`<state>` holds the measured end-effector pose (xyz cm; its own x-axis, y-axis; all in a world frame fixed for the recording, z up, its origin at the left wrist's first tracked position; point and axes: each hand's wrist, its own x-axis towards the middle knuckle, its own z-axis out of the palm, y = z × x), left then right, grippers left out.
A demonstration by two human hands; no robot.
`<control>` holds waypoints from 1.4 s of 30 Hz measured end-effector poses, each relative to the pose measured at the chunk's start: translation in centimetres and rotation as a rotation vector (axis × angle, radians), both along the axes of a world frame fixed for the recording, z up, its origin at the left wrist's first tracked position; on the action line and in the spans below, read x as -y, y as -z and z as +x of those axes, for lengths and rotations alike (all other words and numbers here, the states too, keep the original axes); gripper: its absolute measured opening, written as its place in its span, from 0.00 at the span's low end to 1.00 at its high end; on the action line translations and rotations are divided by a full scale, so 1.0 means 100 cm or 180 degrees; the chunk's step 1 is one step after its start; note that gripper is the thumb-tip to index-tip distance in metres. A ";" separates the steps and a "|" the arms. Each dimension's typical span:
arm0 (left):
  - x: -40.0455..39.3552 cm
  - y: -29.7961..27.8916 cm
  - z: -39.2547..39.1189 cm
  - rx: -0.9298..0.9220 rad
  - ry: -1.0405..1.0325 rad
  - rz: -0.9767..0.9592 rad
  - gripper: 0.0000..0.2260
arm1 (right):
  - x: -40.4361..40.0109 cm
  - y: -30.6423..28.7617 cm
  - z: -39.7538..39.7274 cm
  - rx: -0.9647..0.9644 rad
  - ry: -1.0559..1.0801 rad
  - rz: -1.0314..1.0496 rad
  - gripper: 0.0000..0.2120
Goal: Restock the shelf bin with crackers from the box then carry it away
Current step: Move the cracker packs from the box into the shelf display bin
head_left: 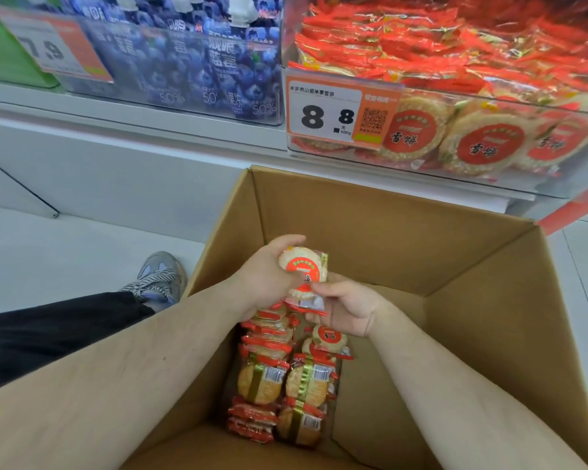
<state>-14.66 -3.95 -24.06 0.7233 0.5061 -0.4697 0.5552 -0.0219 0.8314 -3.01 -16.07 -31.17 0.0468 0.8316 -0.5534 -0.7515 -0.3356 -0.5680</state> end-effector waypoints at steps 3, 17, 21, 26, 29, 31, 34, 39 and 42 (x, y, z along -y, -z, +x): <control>-0.004 0.001 0.001 -0.0028 -0.0048 0.0185 0.26 | 0.008 0.022 0.007 0.0005 0.0496 -0.0736 0.14; -0.008 -0.005 -0.006 -0.0218 0.0590 0.0175 0.37 | 0.027 0.097 -0.005 0.2175 -0.0567 -0.3020 0.19; -0.010 -0.030 -0.007 -0.0174 0.0734 0.0420 0.36 | 0.014 0.046 0.017 0.2466 -0.0901 -0.2656 0.06; -0.023 -0.087 -0.011 0.0059 0.0861 0.0848 0.40 | 0.014 -0.075 0.041 0.3007 -0.1350 -0.2187 0.07; -0.031 -0.118 -0.016 0.0270 0.0805 0.1112 0.40 | 0.030 -0.139 0.045 0.2350 -0.1039 -0.1609 0.03; -0.031 -0.127 -0.020 0.0458 0.0652 0.1119 0.39 | 0.042 -0.170 0.044 0.1720 -0.0708 -0.0935 0.11; -0.019 -0.136 -0.021 0.0661 0.0583 0.0887 0.39 | 0.049 -0.202 0.030 0.1317 -0.0580 -0.0136 0.28; 0.006 -0.153 -0.007 0.1179 0.0735 0.0220 0.43 | 0.046 -0.223 0.013 0.2172 0.0004 -0.0172 0.09; 0.011 -0.159 -0.002 0.1317 0.0871 -0.0078 0.45 | 0.046 -0.231 0.016 0.2676 0.0291 -0.0305 0.05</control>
<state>-14.83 -5.07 -8.12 0.9564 0.2640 -0.1246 0.1552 -0.0983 0.9830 -1.43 -20.65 -8.07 0.5385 0.7560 -0.3722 -0.1189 -0.3692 -0.9217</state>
